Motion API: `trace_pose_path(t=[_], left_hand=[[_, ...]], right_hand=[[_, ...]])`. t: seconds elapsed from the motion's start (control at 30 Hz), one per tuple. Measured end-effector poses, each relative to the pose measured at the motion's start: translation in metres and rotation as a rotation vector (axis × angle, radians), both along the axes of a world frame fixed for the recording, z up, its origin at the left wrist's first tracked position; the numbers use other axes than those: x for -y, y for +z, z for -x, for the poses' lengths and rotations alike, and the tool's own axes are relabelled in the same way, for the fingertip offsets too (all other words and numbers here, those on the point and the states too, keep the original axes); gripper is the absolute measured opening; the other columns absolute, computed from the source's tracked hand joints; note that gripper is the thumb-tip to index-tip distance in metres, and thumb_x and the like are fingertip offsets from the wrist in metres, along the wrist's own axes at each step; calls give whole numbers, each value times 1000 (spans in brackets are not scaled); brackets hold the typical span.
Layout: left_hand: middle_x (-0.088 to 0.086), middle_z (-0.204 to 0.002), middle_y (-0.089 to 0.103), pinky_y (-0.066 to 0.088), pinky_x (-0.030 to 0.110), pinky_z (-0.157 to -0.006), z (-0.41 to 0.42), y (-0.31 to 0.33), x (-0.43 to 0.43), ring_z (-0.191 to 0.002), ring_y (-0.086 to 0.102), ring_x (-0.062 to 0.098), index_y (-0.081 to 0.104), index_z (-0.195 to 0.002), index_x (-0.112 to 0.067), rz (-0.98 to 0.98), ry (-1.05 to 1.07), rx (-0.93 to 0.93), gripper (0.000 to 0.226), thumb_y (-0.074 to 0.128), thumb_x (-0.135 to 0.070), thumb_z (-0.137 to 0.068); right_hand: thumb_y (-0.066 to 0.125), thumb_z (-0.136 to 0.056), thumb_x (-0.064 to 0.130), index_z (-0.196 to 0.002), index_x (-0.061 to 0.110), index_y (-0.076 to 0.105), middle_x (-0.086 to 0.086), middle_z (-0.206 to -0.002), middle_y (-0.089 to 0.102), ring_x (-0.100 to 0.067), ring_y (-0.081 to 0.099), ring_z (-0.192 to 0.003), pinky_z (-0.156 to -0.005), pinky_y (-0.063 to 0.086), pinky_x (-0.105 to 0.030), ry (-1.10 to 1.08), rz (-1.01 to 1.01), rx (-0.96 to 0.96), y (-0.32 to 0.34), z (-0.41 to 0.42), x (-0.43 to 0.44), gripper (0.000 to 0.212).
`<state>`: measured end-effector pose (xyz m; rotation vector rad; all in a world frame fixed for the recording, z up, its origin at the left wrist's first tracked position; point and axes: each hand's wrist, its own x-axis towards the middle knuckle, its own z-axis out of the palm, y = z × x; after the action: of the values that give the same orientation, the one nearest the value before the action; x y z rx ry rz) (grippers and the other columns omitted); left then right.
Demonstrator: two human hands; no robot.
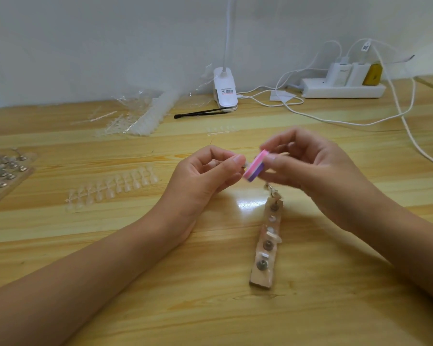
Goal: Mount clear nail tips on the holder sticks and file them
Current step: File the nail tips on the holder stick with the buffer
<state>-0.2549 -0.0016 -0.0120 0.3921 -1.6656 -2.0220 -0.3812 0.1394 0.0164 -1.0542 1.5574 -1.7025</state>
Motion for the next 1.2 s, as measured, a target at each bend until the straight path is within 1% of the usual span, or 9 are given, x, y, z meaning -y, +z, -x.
trace_pose_path(t=[0.07, 0.17, 0.33, 0.43, 0.7, 0.83, 0.97, 1.1, 1.2], left_hand=[[2, -84, 74, 53, 18, -81, 0, 1, 0, -84, 69, 9, 72, -72, -27, 5, 0, -4, 9, 79, -33, -71], [11, -92, 74, 54, 24, -86, -1, 0, 0, -90, 70, 17, 70, -78, -23, 27, -5, -2, 12, 77, -32, -75], [0, -85, 74, 53, 19, -83, 0, 1, -1, -85, 69, 9, 70, -75, -25, 18, -13, -21, 6, 74, -29, -76], [0, -83, 74, 53, 20, -83, 0, 0, -1, -83, 69, 9, 69, -75, -25, 32, -31, -41, 7, 75, -29, -77], [-1, -85, 74, 53, 18, -80, 1, 0, -2, -85, 70, 9, 71, -69, -29, -6, -42, -73, 8, 76, -33, -73], [2, -89, 73, 53, 17, -79, 3, 0, 0, -88, 70, 10, 72, -77, -20, -108, -90, -32, 8, 79, -23, -74], [-1, -86, 72, 54, 17, -75, 5, 1, -1, -84, 71, 11, 76, -84, -21, -156, -131, 11, 13, 75, -15, -73], [-4, -83, 72, 55, 16, -72, 4, 2, -2, -81, 71, 10, 72, -89, -17, -174, -107, 13, 17, 75, -14, -72], [-1, -85, 73, 55, 16, -73, 4, 2, -1, -83, 72, 11, 67, -94, -11, -167, -115, 16, 26, 82, -13, -73]], right_hand=[[69, -74, 18, -97, 8, 65, -7, -88, 69, -19, 73, -85, -76, 58, -24, -52, 32, 21, 0, 3, -1, 25], [71, -75, 19, -98, 8, 65, -10, -92, 73, -20, 74, -86, -77, 57, -23, 38, -5, -20, -1, -3, -1, 27], [70, -74, 20, -98, 11, 66, -3, -88, 71, -17, 73, -85, -79, 57, -24, -42, 46, 6, 0, 1, 0, 26], [69, -74, 18, -98, 9, 64, -2, -87, 72, -16, 73, -85, -77, 57, -22, 7, 27, -6, 0, 0, -1, 26], [70, -73, 16, -96, 8, 62, -2, -85, 73, -17, 73, -84, -78, 58, -24, -8, 46, -19, 0, -3, -1, 26], [69, -74, 21, -98, 8, 64, 4, -81, 71, -15, 72, -83, -81, 58, -26, -91, 63, -34, 1, 2, 0, 28], [68, -75, 19, -99, 8, 65, 4, -83, 70, -15, 71, -83, -84, 58, -27, -126, 102, -29, 1, 3, 0, 26], [69, -73, 20, -99, 10, 66, -1, -88, 72, -15, 72, -87, -83, 57, -25, -37, 63, -70, 6, 4, -3, 28], [68, -75, 19, -101, 10, 67, -2, -90, 75, -14, 72, -87, -82, 56, -23, -14, 43, -111, 6, 4, -4, 28]])
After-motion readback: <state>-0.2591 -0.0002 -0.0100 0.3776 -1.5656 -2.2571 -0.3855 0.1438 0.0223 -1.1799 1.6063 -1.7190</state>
